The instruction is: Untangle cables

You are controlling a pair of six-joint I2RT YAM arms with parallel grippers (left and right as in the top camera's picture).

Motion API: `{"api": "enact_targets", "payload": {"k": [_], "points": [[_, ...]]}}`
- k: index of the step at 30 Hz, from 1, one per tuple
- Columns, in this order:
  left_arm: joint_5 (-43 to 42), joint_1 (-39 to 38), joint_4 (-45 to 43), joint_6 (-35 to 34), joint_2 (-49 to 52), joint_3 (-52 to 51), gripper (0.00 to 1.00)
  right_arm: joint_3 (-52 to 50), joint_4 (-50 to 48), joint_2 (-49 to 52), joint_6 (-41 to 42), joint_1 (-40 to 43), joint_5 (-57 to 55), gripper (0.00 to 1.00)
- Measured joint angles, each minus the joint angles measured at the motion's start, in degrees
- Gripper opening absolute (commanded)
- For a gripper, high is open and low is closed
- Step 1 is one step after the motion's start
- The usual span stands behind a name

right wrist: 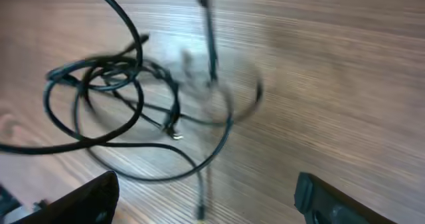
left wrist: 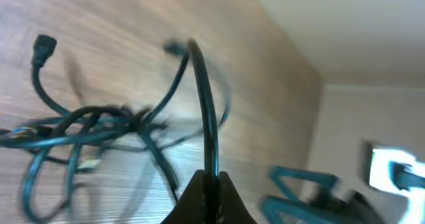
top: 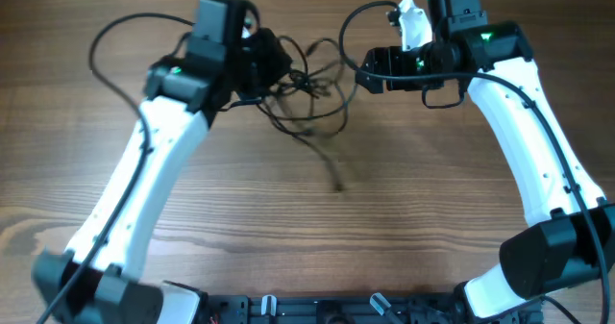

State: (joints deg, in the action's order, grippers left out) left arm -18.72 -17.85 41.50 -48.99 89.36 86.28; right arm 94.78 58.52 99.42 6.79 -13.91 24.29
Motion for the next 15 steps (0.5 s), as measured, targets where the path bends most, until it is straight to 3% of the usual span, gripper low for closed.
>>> {"api": "enact_targets", "payload": {"k": [6,10,15], "points": [[-14.6,3.9,-7.6,0.5,-1.3,0.0,0.04,0.0,-2.2,0.0,1.4,-3.4,3.1,0.81],[-20.8,6.8,-8.1,-1.3,-1.3,0.0,0.04,0.0,-4.9,0.0,2.2,-5.9,6.0,0.80],[-30.1,9.3,-13.1,-5.5,-1.3,-0.1,0.04,0.0,-8.5,0.0,2.5,-7.4,6.3,0.67]]}}
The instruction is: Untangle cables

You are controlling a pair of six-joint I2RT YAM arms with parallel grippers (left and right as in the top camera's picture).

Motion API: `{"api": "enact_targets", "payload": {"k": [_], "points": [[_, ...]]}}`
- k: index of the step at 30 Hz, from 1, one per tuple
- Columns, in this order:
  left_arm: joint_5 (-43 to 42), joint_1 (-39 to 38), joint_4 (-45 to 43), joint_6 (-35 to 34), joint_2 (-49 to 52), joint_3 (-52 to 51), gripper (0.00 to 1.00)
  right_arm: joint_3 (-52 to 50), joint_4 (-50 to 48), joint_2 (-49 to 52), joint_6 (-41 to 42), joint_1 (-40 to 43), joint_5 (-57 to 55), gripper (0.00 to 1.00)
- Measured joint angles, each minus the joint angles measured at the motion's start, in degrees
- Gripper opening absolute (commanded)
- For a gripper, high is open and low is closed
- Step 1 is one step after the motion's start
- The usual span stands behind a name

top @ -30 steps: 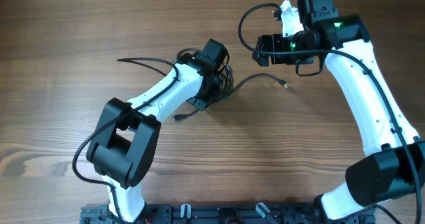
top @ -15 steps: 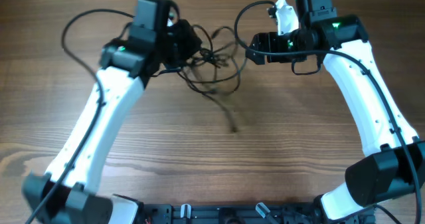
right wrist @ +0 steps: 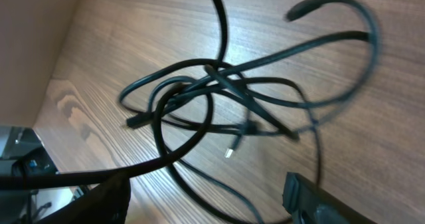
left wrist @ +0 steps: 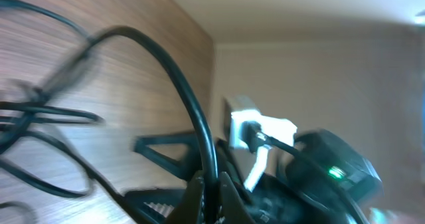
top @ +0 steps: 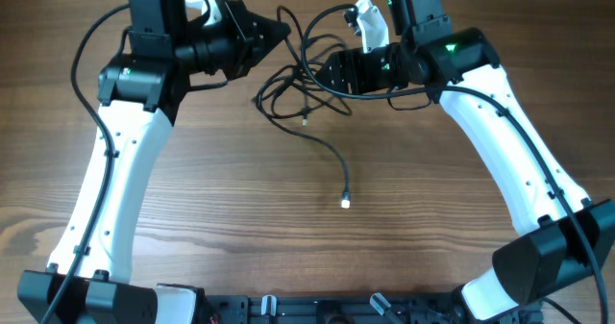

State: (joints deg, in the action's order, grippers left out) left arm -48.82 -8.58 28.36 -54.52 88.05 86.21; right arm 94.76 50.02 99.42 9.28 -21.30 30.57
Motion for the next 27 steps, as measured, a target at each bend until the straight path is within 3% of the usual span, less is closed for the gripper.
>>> {"api": "enact_targets", "payload": {"k": [9,12,13,14,15,18,23,27], "points": [[-10.1,0.1,-6.3,-8.9,0.0,0.0,0.04,0.1,-4.7,4.8,-0.1,-1.2,-2.2,0.61],[-11.4,0.1,-8.5,-11.0,0.0,0.0,0.04,0.1,-6.1,6.9,-0.3,-1.2,-5.6,0.53],[-11.8,0.2,-9.6,-11.8,0.0,0.0,0.04,0.1,-6.1,7.1,-0.5,-1.2,-6.0,0.46],[-12.2,0.4,-10.7,-12.7,0.0,0.0,0.04,0.1,-6.2,7.4,-0.6,-1.2,-6.4,0.29],[-12.8,0.7,-12.2,-14.1,0.0,0.0,0.04,0.1,-6.2,8.1,-0.9,-1.2,-6.7,0.20],[-13.1,1.1,-14.8,-16.5,0.0,0.0,0.04,0.1,-6.4,9.6,-1.0,-1.2,-7.8,0.04],[-13.4,3.7,-14.6,-18.0,0.0,0.0,0.04,0.1,-6.5,10.0,2.9,1.4,-10.6,0.04],[-6.9,10.4,0.3,-12.3,-0.1,0.6,0.04,0.1,-4.0,10.0,5.0,6.6,-11.1,0.04]]}}
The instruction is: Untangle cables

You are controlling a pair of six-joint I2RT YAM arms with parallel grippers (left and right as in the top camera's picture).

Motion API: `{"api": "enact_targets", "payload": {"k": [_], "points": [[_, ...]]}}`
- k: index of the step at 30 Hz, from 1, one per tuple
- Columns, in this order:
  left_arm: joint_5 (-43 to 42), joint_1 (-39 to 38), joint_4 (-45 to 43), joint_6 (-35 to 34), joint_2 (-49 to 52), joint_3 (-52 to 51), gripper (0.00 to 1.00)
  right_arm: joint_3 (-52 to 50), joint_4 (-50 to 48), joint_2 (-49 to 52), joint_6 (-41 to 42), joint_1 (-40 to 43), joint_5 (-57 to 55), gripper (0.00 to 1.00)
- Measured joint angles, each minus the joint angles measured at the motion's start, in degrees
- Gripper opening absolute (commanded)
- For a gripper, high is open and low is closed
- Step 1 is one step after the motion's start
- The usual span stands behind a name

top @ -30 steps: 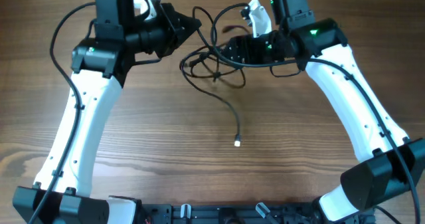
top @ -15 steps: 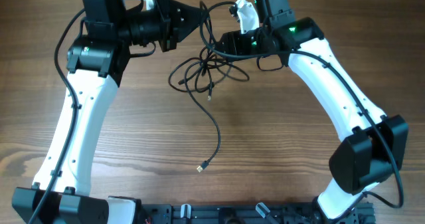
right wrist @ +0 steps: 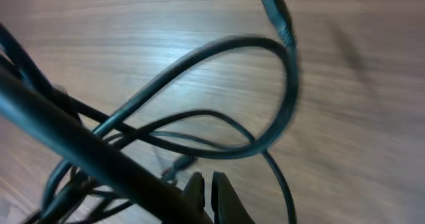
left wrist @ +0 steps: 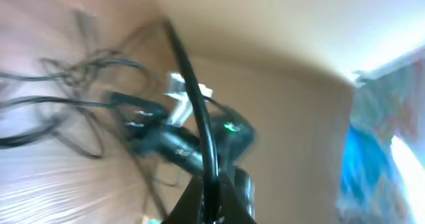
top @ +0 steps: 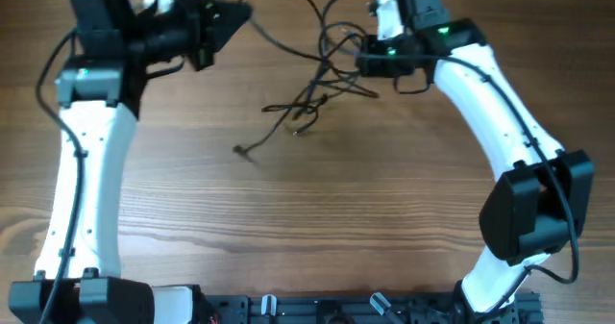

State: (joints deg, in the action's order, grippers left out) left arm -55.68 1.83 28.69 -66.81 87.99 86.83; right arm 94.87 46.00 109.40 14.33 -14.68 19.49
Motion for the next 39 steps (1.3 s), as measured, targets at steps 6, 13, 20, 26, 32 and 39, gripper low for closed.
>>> {"api": "enact_targets", "payload": {"k": [6,13,20,26,32,39], "points": [[24.3,2.6,21.2,12.7,-0.1,-0.3,0.04,0.0,6.3,-1.7,-0.9,4.8,0.2,0.04],[49.6,5.2,25.6,20.6,-0.1,-0.3,0.04,0.0,8.0,-15.4,-1.6,9.1,0.2,0.04],[59.7,9.9,26.4,21.9,-0.1,-0.3,0.04,0.0,9.6,-28.2,-1.6,18.3,0.2,0.04],[55.5,9.8,25.6,24.3,-0.1,-0.3,0.04,0.0,10.3,-29.0,-1.6,18.2,2.5,0.04],[41.8,7.3,23.8,29.7,-0.1,-0.3,0.04,0.0,10.4,-25.9,-1.6,16.6,4.2,0.04],[34.8,1.0,23.8,30.8,-0.1,-0.3,0.04,0.0,10.4,-21.0,-1.6,10.4,5.1,0.04]]}}
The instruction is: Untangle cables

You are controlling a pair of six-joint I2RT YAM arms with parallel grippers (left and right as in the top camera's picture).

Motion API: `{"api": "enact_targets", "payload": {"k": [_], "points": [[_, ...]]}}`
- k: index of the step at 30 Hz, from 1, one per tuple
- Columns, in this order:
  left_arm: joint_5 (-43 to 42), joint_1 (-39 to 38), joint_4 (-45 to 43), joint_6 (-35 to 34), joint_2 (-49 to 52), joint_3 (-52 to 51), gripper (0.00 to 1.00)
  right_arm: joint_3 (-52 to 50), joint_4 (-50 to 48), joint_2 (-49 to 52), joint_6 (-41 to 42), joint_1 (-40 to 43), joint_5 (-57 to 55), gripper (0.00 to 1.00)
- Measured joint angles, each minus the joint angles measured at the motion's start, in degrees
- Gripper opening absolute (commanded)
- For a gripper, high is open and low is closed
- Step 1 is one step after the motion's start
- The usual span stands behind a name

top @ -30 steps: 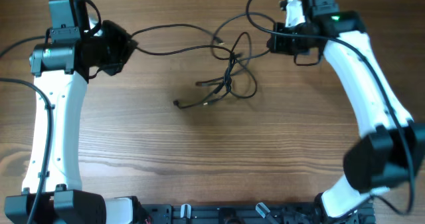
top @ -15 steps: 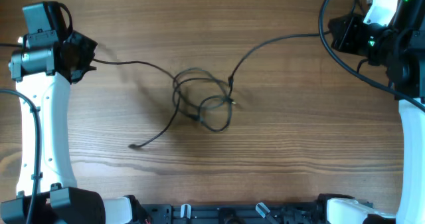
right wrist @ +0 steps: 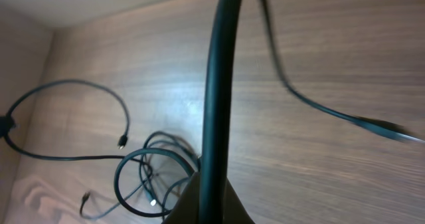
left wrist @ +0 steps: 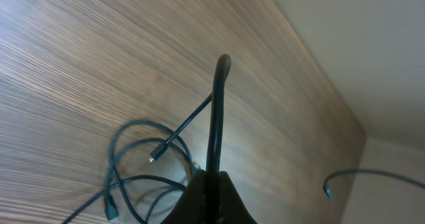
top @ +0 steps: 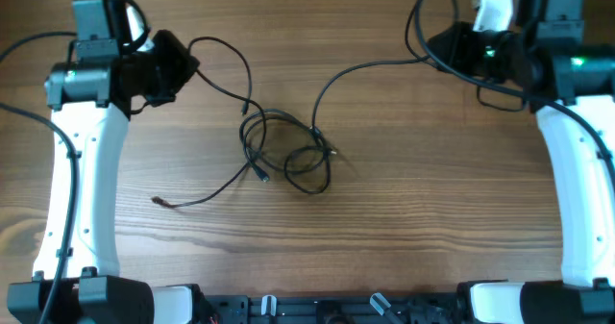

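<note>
Black cables lie in a loose tangle (top: 288,156) at mid-table, also seen in the left wrist view (left wrist: 133,177) and the right wrist view (right wrist: 153,177). My left gripper (top: 183,62) at the far left is shut on a thin cable (left wrist: 214,117) that arcs down to the tangle. At the far right, my right gripper (top: 444,47) is shut on another cable (right wrist: 216,84), which runs down-left into the tangle. One loose cable end (top: 159,201) trails off to the left. In both wrist views the fingers pinch a cable: left gripper (left wrist: 211,184), right gripper (right wrist: 207,191).
The wooden table (top: 432,218) carries nothing else. A black rail (top: 317,310) with clips runs along the front edge. The arms' own wiring loops beside each wrist, at the far left and far right.
The grippers are farther apart: the right one has moved far to the right. The tangle, then bunched near the right gripper at the top, now lies lower at mid-table, looser and rounder.
First my left gripper held a cable beside the bunched tangle at top centre, the right one open nearby. Then the right gripper, still open, reached into the tangle. Later both were shut on cables, the left far out. Now the arms are wide apart and the tangle is looser.
</note>
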State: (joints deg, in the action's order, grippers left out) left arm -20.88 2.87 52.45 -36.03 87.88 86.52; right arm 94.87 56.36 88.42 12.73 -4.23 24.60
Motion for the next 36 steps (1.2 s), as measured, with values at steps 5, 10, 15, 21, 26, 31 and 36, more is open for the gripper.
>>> {"api": "enact_targets", "payload": {"k": [5,10,15,21,26,31,36], "points": [[-0.7,-5.9,-0.1,-0.1,0.0,0.0,0.04,0.0,0.2,4.0,0.4,-3.1,0.0,0.04],[-0.7,-10.9,-1.2,-0.3,0.0,0.0,0.09,0.0,0.2,9.4,1.6,-3.9,0.0,0.04],[-1.1,-13.9,-2.6,-5.3,1.5,0.0,0.47,0.0,0.2,14.9,1.7,-5.4,-1.5,0.80],[-1.5,-18.4,-4.6,-9.3,7.9,0.0,1.00,0.0,4.1,16.3,-0.5,-5.4,-2.8,1.00],[-6.6,-15.8,-13.4,-9.8,8.3,0.0,1.00,0.0,9.2,16.3,-6.6,-6.0,-0.2,0.97],[-12.0,-9.2,-16.0,-10.0,5.2,0.1,1.00,0.0,8.4,16.2,-10.9,-12.4,0.9,0.74],[-7.5,-4.5,-2.7,-10.2,3.9,0.6,0.92,-1.8,-0.4,16.3,-11.0,-20.2,-1.1,0.37]]}}
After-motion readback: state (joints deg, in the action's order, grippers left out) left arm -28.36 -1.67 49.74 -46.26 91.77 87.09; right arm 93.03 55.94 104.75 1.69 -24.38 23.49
